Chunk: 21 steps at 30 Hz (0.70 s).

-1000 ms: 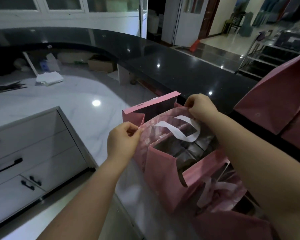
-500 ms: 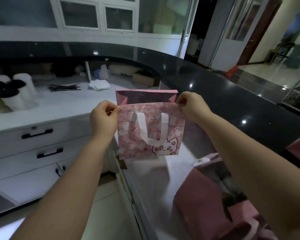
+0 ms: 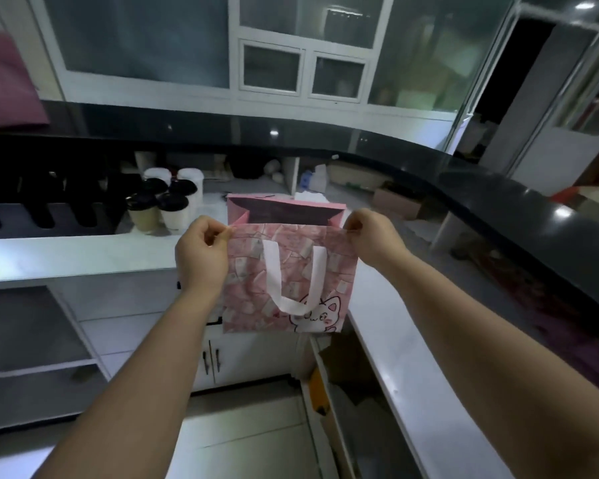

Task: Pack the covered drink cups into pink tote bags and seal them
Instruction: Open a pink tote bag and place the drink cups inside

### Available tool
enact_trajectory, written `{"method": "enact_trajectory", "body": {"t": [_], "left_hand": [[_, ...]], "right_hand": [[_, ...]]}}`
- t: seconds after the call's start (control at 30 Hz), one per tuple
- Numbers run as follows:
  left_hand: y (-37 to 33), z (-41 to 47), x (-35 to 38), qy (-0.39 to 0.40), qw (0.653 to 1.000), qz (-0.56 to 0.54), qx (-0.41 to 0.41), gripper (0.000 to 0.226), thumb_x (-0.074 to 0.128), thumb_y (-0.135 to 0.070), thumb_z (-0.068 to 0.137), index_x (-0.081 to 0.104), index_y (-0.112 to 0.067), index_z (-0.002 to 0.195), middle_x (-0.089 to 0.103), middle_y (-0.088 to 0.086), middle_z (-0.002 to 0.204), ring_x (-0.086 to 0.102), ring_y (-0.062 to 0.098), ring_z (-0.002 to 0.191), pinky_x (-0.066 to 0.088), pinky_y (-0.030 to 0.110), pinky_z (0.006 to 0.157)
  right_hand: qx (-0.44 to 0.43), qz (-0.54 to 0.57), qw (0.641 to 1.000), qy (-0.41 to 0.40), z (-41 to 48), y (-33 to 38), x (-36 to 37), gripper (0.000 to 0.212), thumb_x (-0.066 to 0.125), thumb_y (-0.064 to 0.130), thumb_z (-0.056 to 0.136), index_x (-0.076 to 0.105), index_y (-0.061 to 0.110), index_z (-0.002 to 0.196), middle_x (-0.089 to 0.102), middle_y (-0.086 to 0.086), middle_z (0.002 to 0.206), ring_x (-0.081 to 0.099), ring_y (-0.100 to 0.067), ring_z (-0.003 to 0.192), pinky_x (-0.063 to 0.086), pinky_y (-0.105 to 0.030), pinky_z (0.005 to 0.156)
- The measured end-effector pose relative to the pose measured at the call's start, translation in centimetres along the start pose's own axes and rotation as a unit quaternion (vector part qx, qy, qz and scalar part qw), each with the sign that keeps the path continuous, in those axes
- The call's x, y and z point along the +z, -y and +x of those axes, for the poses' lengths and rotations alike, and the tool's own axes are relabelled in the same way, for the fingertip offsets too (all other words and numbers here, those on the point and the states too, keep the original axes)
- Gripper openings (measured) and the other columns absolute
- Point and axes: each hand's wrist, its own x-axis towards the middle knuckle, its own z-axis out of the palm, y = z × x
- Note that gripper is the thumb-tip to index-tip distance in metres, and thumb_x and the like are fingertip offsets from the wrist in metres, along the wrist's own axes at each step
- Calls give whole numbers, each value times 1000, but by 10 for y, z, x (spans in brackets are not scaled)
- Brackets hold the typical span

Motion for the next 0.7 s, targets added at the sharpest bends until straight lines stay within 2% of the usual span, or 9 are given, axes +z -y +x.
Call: {"method": "enact_trajectory", "body": {"t": [0.13, 0.23, 0.3, 0.4, 0.47, 0.57, 0.7], "left_hand": [[42, 50, -38, -20, 1000, 14, -7, 28, 72, -19, 88, 55, -30, 67, 58, -13, 65, 51, -1, 59, 42, 17, 58], [71, 74, -56, -24, 1000, 5, -7, 32, 71, -14, 87, 55, -32, 67, 58, -14, 64, 51, -4, 60, 40, 10, 57], [87, 85, -63, -29, 999, -6, -14, 33, 71, -13, 88, 54, -32, 67, 59, -18, 64, 52, -6, 61, 40, 8, 59], [104, 100, -68, -41, 999, -15, -19, 34, 71, -15, 89, 53, -35, 69, 60, -27, 69, 53, -6, 65, 42, 7, 62], [112, 111, -67, -46, 999, -18, -19, 33, 70, -15, 89, 53, -36, 70, 60, -26, 71, 53, -5, 66, 43, 9, 64], [121, 127, -62, -47, 999, -20, -8, 33, 70, -16, 89, 55, -37, 70, 61, -23, 71, 54, -2, 69, 44, 10, 66], [128, 153, -44, -33, 999, -18, -6, 32, 71, -20, 89, 60, -43, 70, 64, -22, 74, 58, 0, 72, 47, 13, 65]], "right_hand": [[-40, -65, 997, 0, 28, 56, 58, 18, 52, 7, 85, 56, 25, 84, 63, 1, 86, 56, -22, 73, 48, -32, 57], [-52, -48, 998, -5, 41, 87, 95, 18, 51, 7, 86, 53, 25, 85, 58, 4, 83, 53, -20, 70, 39, -30, 52], [-44, -16, 999, -12, 48, 102, 115, 19, 50, 7, 89, 52, 25, 87, 56, 6, 85, 52, -16, 70, 39, -30, 53], [-13, 52, 998, -30, 60, 113, 136, 15, 51, 17, 94, 51, 27, 84, 54, 10, 85, 51, -11, 71, 38, -30, 55], [-1, 100, 994, -51, 66, 114, 147, 15, 53, 18, 93, 51, 28, 82, 53, 13, 84, 52, -8, 73, 40, -27, 59], [1, 155, 984, -81, 78, 108, 159, 20, 53, 8, 91, 54, 26, 85, 55, 13, 86, 51, -2, 76, 36, -16, 62], [25, 236, 966, -107, 109, 93, 171, 20, 58, 10, 92, 58, 29, 86, 61, 11, 89, 56, -7, 77, 42, -19, 66]]}}
